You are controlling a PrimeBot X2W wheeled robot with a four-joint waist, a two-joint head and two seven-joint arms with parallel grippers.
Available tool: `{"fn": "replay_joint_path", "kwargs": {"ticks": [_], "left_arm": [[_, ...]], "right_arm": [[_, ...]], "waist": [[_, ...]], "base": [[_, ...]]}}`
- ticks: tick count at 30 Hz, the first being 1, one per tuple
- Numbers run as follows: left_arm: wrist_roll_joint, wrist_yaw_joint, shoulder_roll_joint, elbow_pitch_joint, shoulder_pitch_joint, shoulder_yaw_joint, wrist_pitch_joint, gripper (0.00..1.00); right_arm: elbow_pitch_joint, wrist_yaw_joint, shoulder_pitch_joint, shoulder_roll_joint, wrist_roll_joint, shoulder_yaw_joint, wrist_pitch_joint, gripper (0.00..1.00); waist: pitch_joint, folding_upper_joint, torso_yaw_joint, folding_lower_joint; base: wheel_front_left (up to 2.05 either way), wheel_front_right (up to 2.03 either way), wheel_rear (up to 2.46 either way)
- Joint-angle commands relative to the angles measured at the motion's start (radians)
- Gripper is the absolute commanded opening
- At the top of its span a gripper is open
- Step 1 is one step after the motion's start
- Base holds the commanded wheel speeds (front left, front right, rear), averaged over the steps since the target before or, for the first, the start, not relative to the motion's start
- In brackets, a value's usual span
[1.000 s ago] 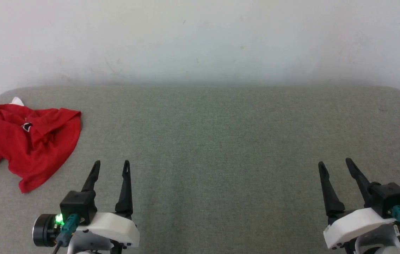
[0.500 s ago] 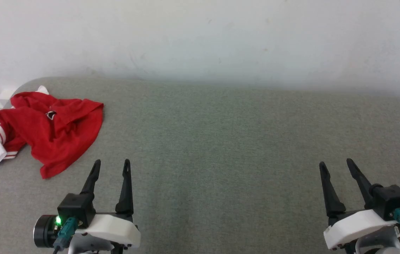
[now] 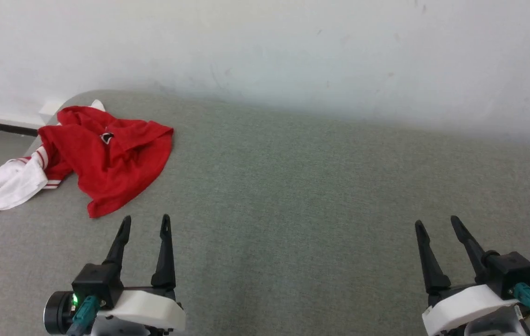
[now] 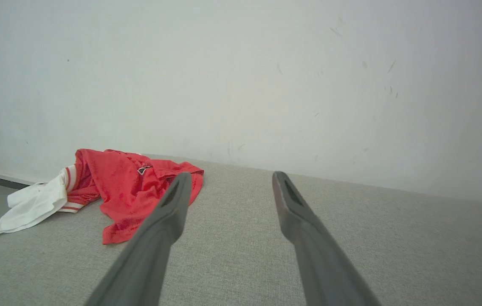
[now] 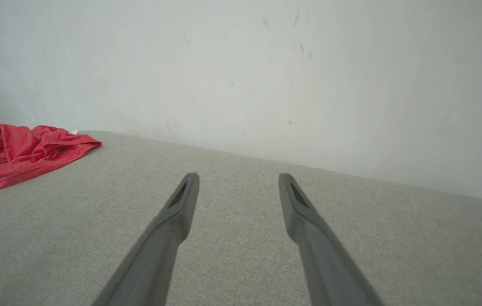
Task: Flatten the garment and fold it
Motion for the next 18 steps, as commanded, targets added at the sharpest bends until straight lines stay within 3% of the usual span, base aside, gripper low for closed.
{"fn": "replay_joint_path", "kwargs": {"ticks": [1,18], "left_arm": [[-0.006,0.005,-0.002,-0.008,0.016,-0.002,-0.009,1.0],[-0.04,0.011,-0.002,-0.012,0.029,-0.014,-0.044,1.0]], "right_arm": [[0.002,-0.001,0.007,0.0,0.009,0.002,-0.009,1.0],[0.017,-0.001,0.005,0.0,0.009,0.016,-0.044,1.0]], "waist": [[0.001,0.0,0.015,0.0],[0.017,0.0,0.128,0.0]], "base": [[0.0,0.0,0.0],[0.0,0.0,0.0]]}}
